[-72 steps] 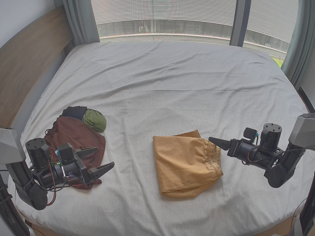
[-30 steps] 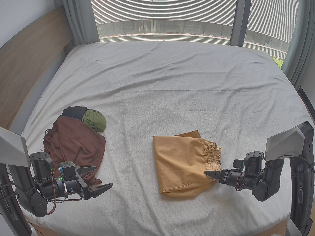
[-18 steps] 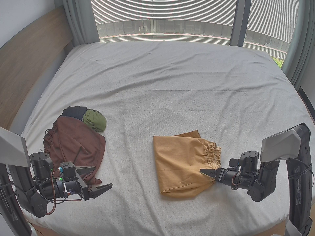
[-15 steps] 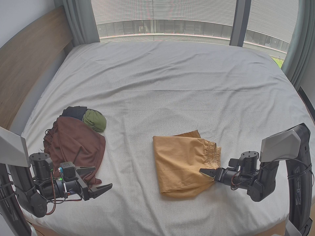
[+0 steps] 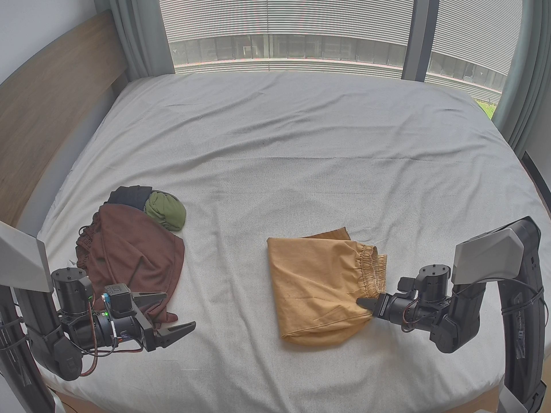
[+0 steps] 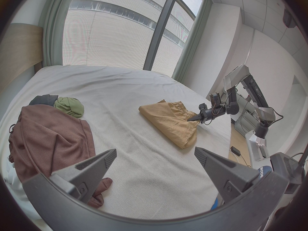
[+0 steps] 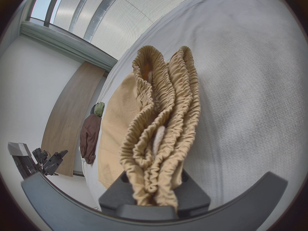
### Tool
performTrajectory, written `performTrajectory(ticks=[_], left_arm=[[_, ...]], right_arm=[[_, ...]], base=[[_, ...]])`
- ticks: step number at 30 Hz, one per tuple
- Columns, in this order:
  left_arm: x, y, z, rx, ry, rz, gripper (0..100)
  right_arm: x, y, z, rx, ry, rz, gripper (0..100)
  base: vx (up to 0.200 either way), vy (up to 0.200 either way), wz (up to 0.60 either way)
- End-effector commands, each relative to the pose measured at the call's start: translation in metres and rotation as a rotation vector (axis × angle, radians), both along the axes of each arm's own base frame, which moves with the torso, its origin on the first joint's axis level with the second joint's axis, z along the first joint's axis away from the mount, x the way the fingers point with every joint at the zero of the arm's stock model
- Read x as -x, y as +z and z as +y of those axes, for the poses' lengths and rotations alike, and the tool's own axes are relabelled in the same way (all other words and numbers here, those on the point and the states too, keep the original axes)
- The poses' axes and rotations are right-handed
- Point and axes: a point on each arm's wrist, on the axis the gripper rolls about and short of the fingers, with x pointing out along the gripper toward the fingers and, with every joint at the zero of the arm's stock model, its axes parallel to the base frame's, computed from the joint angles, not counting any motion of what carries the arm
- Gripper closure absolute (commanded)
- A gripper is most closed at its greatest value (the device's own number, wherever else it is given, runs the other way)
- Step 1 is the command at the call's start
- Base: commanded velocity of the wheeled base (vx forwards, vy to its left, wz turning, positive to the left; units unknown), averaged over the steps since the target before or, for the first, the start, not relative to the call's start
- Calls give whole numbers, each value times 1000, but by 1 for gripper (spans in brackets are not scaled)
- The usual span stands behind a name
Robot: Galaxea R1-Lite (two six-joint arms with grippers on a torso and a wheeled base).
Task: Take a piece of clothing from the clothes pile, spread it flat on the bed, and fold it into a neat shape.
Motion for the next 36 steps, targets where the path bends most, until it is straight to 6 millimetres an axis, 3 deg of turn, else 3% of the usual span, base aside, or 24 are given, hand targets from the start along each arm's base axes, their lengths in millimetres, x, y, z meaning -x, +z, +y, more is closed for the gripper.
performTrajectory(ticks=[1, 6, 10, 17, 26, 36], left_arm=[[0, -2, 1, -2, 2, 7, 0], [0, -1, 1, -2, 5, 4, 0], [0, 0, 2, -3, 7, -3, 0], [3, 5, 2, -2, 4, -17, 0], [4, 5, 1, -2, 3, -14, 0], [4, 4, 1, -2, 3, -14, 0]], right_arm=[[1, 3, 7, -13, 23, -39, 100], [4, 14, 21, -41, 61, -91, 100], [8, 44, 33, -70, 98, -161, 100], [8, 67, 39, -97, 116, -232, 100], [1, 112, 50, -176, 133, -370, 100], [-10, 138, 60, -220, 147, -481, 100]], base=[[0, 0, 0], [0, 0, 0], [0, 0, 0], [0, 0, 0], [0, 0, 0], [0, 0, 0]])
